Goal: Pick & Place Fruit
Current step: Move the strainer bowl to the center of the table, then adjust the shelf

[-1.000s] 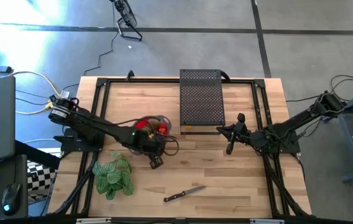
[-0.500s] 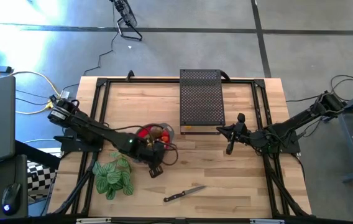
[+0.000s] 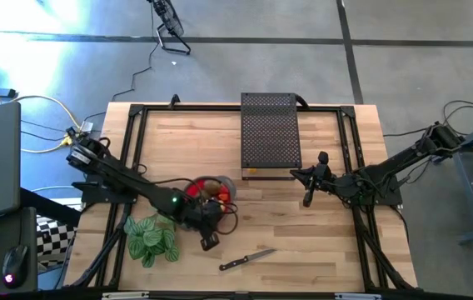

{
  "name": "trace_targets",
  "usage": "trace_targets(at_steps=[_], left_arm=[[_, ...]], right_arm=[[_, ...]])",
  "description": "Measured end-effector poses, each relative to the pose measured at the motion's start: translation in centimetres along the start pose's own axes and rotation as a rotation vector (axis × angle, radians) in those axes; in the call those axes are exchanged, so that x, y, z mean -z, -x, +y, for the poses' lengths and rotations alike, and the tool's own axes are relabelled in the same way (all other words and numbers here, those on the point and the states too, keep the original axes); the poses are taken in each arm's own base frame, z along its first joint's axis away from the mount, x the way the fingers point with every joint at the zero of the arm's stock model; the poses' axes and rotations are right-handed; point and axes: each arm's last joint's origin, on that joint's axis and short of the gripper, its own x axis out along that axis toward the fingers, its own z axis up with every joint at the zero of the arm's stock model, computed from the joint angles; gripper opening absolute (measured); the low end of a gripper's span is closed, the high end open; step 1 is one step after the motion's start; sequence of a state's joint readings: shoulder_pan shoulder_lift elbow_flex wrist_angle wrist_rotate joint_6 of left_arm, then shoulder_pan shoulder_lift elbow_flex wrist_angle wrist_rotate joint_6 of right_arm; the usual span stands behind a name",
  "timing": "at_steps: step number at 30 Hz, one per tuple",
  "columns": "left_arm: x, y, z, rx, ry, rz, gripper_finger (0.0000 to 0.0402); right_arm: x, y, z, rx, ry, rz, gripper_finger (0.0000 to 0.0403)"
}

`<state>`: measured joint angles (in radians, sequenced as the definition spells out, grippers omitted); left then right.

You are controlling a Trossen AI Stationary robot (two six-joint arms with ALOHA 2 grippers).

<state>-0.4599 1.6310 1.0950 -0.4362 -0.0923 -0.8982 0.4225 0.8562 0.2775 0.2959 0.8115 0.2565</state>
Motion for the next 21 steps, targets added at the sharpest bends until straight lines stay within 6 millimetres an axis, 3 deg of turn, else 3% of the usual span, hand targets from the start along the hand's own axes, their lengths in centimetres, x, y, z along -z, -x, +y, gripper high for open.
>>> trace_targets(at_steps=[6, 14, 21], left_arm=[[0.3, -1.3, 0.1, -0.003, -0.014, 0.039, 0.0094], [-0.1, -1.3, -0.3, 0.033, -0.025, -0.01, 0.0205], [-1.4, -1.0, 0.4, 0.039, -0.014, -0.05, 0.0225]], right_arm=[[0.0, 0.0, 0.0, -0.002, 0.0, 0.001, 0.0003], [0.0, 0.0, 0.0, -0.003, 0.001, 0.001, 0.0003], [0.0, 0.0, 0.3, -0.08, -0.008, 0.012, 0.0003]])
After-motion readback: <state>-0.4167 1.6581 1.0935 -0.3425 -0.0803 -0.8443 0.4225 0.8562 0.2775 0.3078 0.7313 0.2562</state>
